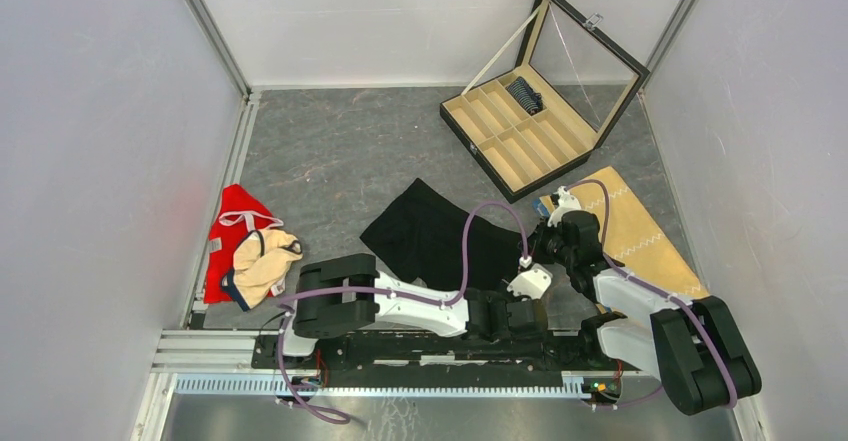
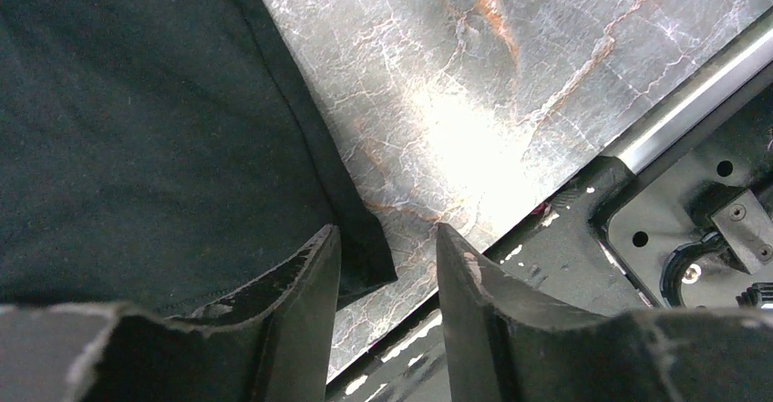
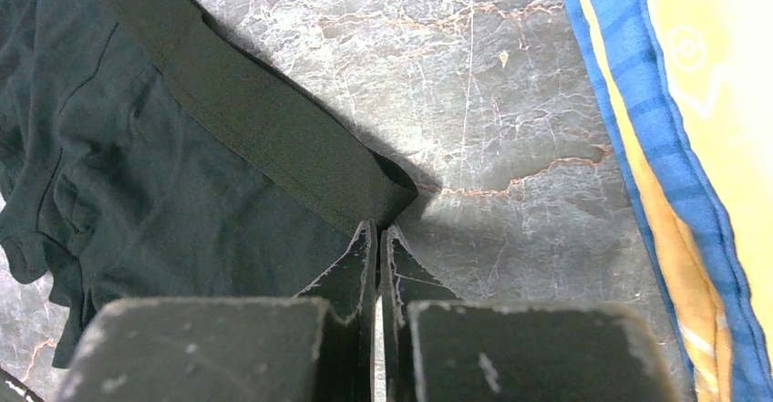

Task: Roll the underwear
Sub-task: Fold the underwear at the center of the board.

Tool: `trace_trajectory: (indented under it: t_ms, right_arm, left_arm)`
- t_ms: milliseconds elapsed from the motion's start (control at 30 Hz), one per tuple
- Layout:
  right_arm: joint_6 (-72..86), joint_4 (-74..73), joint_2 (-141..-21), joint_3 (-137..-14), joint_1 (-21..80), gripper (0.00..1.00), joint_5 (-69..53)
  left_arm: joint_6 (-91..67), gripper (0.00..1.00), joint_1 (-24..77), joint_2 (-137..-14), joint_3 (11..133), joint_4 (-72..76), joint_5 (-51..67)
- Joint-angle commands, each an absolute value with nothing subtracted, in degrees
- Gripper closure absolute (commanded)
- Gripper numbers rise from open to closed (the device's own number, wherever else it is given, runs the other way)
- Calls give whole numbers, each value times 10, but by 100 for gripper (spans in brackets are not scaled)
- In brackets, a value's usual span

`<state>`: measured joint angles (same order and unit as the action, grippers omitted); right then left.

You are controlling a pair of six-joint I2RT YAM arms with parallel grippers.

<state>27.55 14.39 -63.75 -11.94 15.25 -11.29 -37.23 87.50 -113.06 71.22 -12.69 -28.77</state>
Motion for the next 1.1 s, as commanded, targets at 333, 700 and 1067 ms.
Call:
trace_trajectory:
  t_ms: [333, 700, 1067]
  right_arm:
    - [249, 90, -616, -146, 149, 100, -105]
    - [216, 14, -573, -188, 148, 100, -71]
    - [193, -47, -496, -202, 147, 100, -22]
  left_arm:
    - [-438, 68, 881, -1152, 714, -167, -280]
    - [-403, 98, 888, -1131, 716, -177, -287]
    - [-378, 98, 888, -1045, 691, -135, -280]
